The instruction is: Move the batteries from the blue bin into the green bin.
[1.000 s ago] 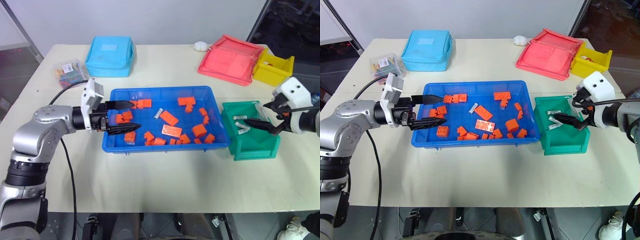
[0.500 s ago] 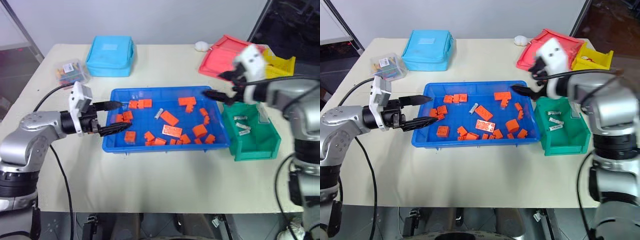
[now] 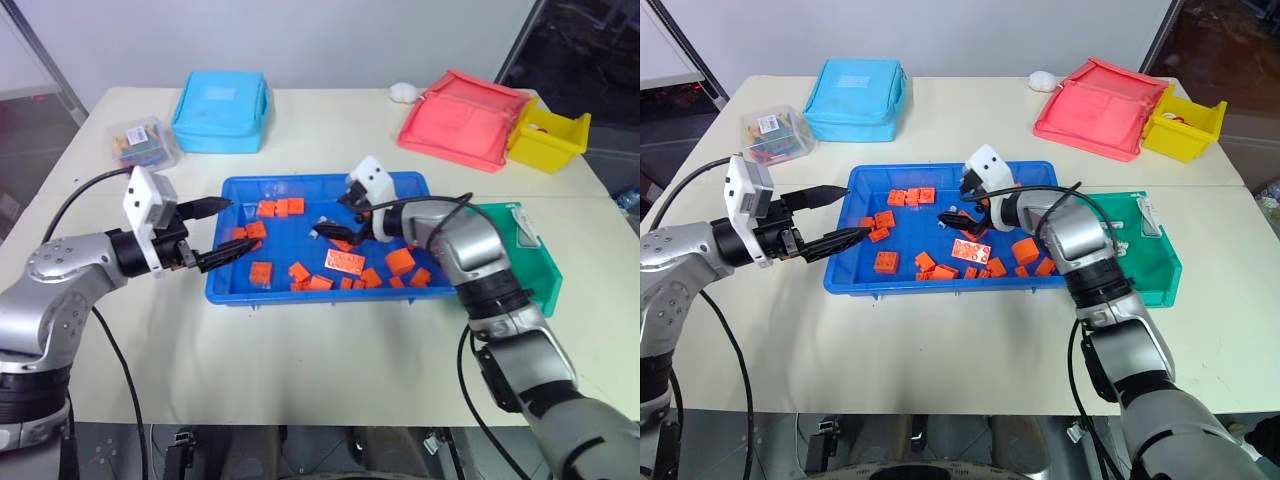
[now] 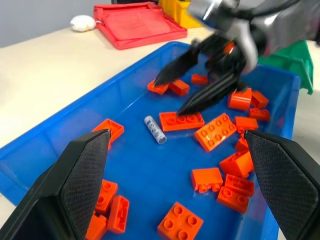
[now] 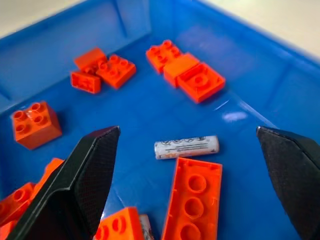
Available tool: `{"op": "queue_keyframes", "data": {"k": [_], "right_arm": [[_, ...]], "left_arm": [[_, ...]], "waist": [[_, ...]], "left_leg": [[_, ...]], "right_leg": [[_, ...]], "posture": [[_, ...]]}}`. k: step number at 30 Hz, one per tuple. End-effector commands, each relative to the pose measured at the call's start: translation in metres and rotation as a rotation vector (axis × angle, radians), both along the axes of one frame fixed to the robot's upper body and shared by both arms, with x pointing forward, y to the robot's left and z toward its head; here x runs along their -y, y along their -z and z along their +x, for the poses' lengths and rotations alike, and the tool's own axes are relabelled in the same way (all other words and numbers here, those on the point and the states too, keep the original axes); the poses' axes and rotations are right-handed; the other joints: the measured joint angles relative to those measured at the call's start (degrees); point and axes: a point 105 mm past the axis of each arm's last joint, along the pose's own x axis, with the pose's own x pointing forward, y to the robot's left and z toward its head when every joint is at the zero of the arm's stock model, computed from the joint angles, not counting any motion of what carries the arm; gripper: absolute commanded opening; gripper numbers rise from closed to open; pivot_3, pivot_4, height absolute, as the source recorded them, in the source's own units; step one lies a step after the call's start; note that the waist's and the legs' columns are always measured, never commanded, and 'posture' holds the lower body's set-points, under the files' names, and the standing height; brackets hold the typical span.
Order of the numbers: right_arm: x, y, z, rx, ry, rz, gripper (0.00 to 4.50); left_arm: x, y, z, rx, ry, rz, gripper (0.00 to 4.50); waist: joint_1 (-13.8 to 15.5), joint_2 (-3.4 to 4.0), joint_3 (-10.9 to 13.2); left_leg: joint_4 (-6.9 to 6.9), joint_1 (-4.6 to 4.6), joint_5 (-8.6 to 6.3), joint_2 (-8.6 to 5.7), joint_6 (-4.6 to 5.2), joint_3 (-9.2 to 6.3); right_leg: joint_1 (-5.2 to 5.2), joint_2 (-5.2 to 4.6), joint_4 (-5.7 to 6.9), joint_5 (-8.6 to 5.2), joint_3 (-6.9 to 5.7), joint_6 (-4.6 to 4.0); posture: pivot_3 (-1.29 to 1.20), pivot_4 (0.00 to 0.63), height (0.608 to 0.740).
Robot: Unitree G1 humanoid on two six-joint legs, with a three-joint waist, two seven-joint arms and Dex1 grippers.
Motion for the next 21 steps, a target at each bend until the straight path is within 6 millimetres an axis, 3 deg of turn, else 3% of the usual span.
{"op": "queue_keyframes", "data": {"k": [1, 6, 19, 21], "right_arm": [[-0.011, -0.010, 0.008, 0.046, -0.032, 0.003, 4.47], [-0.015, 0.003, 0.019, 0.010, -0.028, -0.021, 4.47], [-0.026, 0.025, 0.020, -0.059, -0.062, -0.055, 4.47], [-0.025, 0.026, 0.020, -0.059, -0.064, -0.060, 3.66]], "left_arm": [[0.000, -0.012, -0.006, 0.049, -0.013, -0.015, 4.50], [0.001, -0.011, -0.008, 0.046, -0.027, -0.026, 4.50], [0.002, -0.010, -0.009, 0.050, -0.044, -0.041, 4.50], [0.002, -0.011, -0.009, 0.051, -0.046, -0.042, 4.50]], "waist": [[-0.05, 0.00, 0.00], [-0.02, 0.00, 0.00], [-0.10, 0.00, 0.00], [-0.05, 0.00, 0.00]], "left_leg": [[-0.01, 0.01, 0.00, 0.00, 0.00, 0.00], [-0.02, 0.04, 0.00, 0.02, 0.00, 0.00], [-0.03, 0.06, 0.00, 0.01, -0.01, 0.01], [-0.03, 0.06, 0.00, 0.01, -0.01, 0.01]], "right_leg": [[0.00, 0.01, 0.01, 0.00, 0.00, 0.00], [0.00, 0.03, 0.03, 0.00, 0.00, 0.00], [-0.01, 0.03, 0.07, 0.00, 0.00, -0.01], [-0.01, 0.02, 0.07, 0.00, 0.00, -0.01]], "posture": [[0.00, 0.150, 0.740], [0.00, 0.150, 0.740], [0.00, 0.150, 0.740], [0.00, 0.150, 0.740]]}}
